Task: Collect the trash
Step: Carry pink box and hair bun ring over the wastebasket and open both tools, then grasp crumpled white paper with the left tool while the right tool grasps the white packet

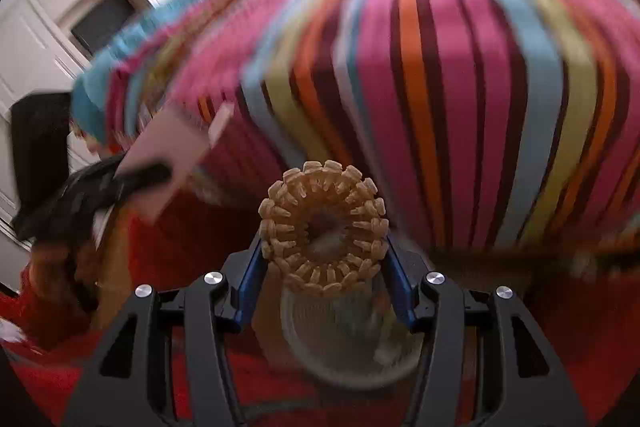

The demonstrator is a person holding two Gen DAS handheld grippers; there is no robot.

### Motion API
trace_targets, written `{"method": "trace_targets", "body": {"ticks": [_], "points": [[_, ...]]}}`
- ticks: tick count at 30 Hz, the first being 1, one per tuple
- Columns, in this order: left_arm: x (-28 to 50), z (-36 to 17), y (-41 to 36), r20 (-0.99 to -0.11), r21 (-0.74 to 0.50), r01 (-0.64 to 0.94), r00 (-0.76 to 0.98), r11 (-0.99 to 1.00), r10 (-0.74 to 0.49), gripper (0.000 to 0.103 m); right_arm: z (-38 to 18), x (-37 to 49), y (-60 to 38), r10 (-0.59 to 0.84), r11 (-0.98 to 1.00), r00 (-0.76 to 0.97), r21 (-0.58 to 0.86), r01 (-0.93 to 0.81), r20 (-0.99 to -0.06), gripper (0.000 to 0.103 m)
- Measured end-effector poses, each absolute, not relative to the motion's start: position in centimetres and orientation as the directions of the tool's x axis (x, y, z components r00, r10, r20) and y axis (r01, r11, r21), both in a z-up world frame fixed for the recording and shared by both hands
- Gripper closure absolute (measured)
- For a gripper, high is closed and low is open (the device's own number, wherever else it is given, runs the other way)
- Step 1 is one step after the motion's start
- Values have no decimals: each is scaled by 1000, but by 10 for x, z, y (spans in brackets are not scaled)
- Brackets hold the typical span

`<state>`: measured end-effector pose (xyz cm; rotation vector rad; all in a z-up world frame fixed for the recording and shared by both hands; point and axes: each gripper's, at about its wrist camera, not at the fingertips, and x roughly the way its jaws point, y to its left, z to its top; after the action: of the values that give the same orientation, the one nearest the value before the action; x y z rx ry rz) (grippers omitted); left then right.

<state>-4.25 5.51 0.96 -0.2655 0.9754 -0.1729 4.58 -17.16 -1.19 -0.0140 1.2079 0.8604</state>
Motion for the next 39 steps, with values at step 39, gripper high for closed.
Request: {"method": "trace_targets", "body": {"ticks": [39], "points": [[-4, -12, 61, -828, -239, -20, 526, 971, -194, 15, 14, 75, -174, 489, 753, 305, 218, -621, -817, 28]]}}
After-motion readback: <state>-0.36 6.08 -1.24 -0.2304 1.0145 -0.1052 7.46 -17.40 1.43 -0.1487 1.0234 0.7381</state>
